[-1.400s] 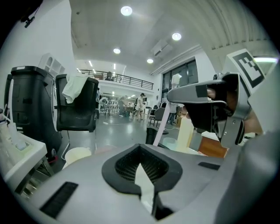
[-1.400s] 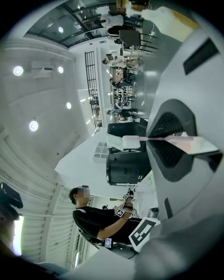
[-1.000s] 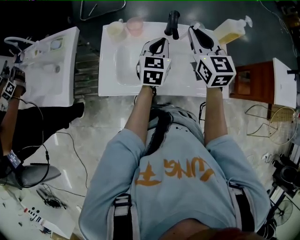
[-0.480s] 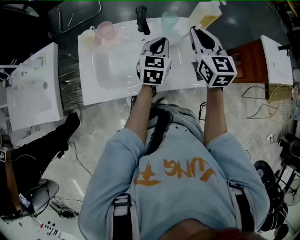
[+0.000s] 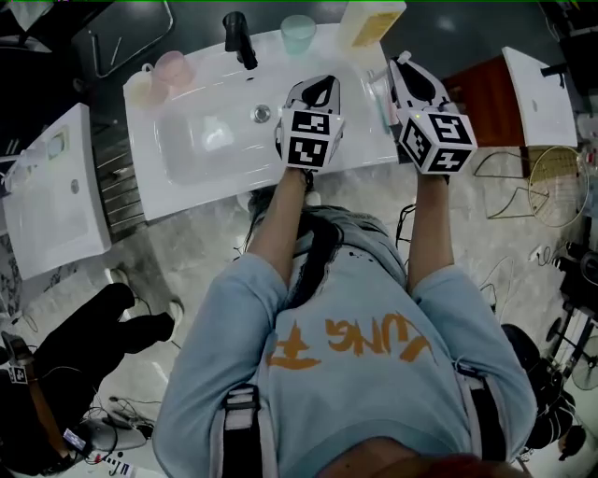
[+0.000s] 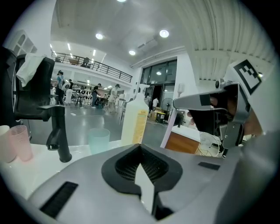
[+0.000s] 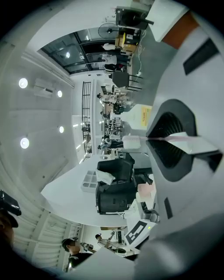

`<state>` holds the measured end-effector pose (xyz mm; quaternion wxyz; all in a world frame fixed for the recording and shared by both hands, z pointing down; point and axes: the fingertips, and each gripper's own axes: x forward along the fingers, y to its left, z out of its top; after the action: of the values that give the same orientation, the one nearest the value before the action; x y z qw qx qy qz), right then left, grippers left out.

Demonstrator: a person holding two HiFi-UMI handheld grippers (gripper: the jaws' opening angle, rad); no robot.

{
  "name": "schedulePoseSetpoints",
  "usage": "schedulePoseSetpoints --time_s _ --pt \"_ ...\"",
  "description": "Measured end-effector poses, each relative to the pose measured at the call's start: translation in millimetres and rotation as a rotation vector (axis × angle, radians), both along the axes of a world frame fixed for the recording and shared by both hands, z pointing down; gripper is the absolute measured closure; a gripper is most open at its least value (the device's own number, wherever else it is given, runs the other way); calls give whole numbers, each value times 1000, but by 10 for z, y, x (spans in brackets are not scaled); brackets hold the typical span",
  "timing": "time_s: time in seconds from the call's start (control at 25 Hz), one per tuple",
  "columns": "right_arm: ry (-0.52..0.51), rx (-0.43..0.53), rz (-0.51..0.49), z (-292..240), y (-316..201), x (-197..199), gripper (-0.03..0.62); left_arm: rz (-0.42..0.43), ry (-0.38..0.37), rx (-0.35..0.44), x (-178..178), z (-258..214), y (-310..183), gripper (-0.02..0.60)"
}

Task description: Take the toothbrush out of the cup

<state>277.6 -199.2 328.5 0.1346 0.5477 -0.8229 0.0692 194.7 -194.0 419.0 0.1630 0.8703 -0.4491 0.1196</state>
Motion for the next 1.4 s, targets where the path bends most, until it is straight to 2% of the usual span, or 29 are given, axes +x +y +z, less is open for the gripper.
schedulePoseSetpoints --time_s 0.44,0.8,1.2,1.4 --pt "38 -141 76 506 31 724 556 58 -3 -69 608 346 8 574" --pt "43 -271 103 910 68 1047 556 88 -10 -120 884 579 -20 574" --pt "-26 -381 71 1224 19 1094 556 75 -35 -152 910 733 -80 574" --pt "-112 -459 104 1462 -103 1124 556 47 -43 -164 796 789 -118 574"
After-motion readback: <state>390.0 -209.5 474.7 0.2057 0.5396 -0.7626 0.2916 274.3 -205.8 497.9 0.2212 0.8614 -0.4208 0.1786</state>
